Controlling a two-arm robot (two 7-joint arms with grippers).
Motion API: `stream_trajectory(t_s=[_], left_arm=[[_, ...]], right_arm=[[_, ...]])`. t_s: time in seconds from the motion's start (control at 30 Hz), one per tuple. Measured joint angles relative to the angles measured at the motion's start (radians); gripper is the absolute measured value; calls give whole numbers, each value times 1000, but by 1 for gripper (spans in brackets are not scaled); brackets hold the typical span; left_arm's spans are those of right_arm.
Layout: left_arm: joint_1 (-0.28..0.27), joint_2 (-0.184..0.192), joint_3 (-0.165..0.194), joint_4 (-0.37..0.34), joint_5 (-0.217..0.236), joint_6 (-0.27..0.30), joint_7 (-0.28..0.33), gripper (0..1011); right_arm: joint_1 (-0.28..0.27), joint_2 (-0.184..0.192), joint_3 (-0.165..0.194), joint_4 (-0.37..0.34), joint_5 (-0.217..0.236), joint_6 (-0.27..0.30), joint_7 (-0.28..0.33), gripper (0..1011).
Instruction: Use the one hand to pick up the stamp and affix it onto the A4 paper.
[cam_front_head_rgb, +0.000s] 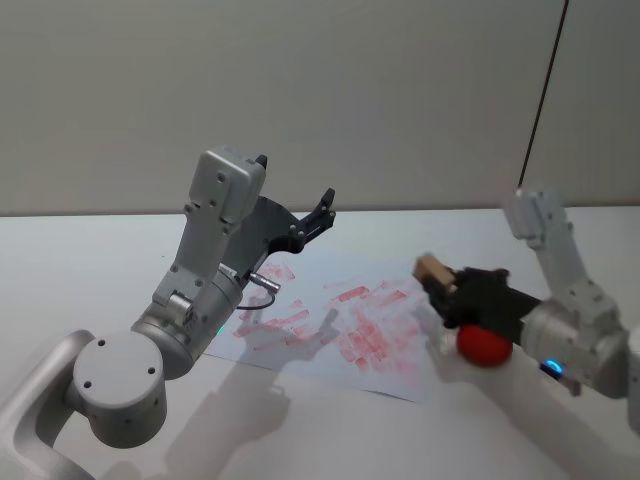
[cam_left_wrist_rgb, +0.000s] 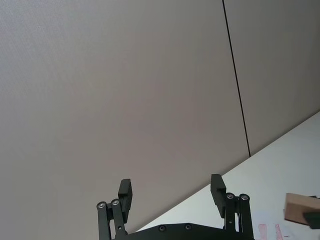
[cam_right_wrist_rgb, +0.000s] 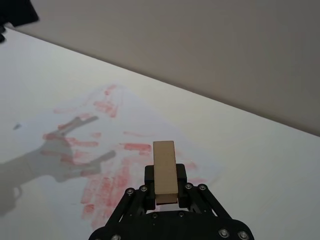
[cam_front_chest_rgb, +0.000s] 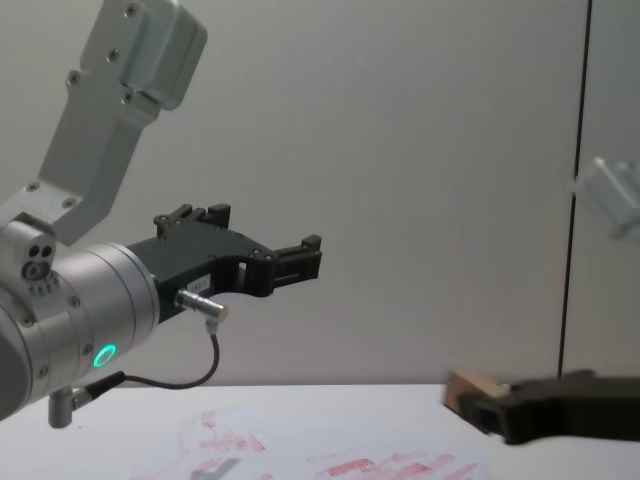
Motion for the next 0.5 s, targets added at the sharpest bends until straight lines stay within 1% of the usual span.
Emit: stream_trajectory(t_s=[0.23,0.37,0.4,0.47,0.5], left_arm=[[0,0,0,0,0,0,0,1001],[0,0,0,0,0,0,0,1002],[0,0,0,0,0,0,0,1002],[0,0,0,0,0,0,0,1002],[0,0,0,0,0,0,0,1001]], right_arm=[[52,-44,-25,51,-7,7,52,218],[80,-67,-43,96,-30,25,80,217],[80,-67,-43,96,-30,25,80,217],[96,-81,-55,129,-48,38,93,216],[96,-81,-55,129,-48,38,93,217]])
